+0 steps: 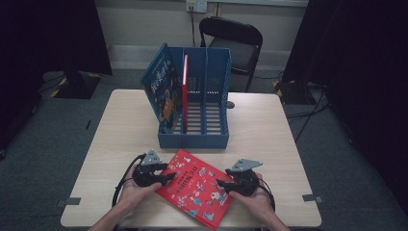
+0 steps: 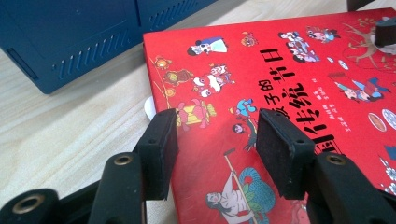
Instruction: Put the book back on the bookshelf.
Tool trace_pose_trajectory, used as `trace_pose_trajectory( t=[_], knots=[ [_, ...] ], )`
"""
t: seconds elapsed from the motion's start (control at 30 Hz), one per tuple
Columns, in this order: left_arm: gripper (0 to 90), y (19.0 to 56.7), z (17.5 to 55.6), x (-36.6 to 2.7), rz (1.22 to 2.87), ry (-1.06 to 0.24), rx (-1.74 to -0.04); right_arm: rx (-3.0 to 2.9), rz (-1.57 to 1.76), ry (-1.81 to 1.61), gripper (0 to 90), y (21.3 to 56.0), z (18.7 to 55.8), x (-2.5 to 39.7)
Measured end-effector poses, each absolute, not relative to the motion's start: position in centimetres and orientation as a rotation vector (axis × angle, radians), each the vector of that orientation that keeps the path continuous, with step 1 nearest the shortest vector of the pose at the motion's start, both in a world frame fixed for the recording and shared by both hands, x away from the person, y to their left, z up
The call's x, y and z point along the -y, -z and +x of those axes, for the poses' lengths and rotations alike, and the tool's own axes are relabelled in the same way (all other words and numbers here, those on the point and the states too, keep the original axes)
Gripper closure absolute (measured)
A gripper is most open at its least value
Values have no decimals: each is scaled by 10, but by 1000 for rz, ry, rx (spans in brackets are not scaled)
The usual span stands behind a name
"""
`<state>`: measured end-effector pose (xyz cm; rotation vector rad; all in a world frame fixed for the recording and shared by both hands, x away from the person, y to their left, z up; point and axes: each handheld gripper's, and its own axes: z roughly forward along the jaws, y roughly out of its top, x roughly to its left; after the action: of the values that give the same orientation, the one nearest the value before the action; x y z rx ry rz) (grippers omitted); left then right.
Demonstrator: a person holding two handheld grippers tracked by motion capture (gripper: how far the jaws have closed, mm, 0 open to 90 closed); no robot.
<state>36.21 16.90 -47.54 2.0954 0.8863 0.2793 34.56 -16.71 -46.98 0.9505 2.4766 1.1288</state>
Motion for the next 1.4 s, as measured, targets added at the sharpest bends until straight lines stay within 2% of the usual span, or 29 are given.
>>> trace_pose_trajectory(
  t=[0.23, 0.5, 0.67, 0.9, 0.97, 1.03, 1.13, 1.4],
  knots=[
    [469, 475, 362, -173, 2095, -282, -906, -2491, 947, -1140, 496, 469, 346, 168],
    [544, 477, 364, -165, 2093, -247, -843, -2509, 910, -1178, 498, 465, 360, 149],
    [517, 473, 363, -153, 2134, -257, -822, -2512, 890, -1191, 476, 460, 368, 139],
    [494, 473, 366, -178, 2122, -256, -901, -2552, 885, -1176, 461, 466, 378, 128],
    [501, 475, 367, -181, 2142, -225, -887, -2547, 881, -1170, 471, 468, 378, 128],
    [497, 475, 368, -180, 2144, -220, -879, -2559, 875, -1175, 525, 467, 376, 128],
    [490, 477, 371, -179, 2119, -201, -900, -2570, 845, -1164, 529, 467, 371, 126],
    [496, 477, 374, -165, 2124, -211, -871, -2552, 873, -1148, 465, 466, 367, 133]
  ],
)
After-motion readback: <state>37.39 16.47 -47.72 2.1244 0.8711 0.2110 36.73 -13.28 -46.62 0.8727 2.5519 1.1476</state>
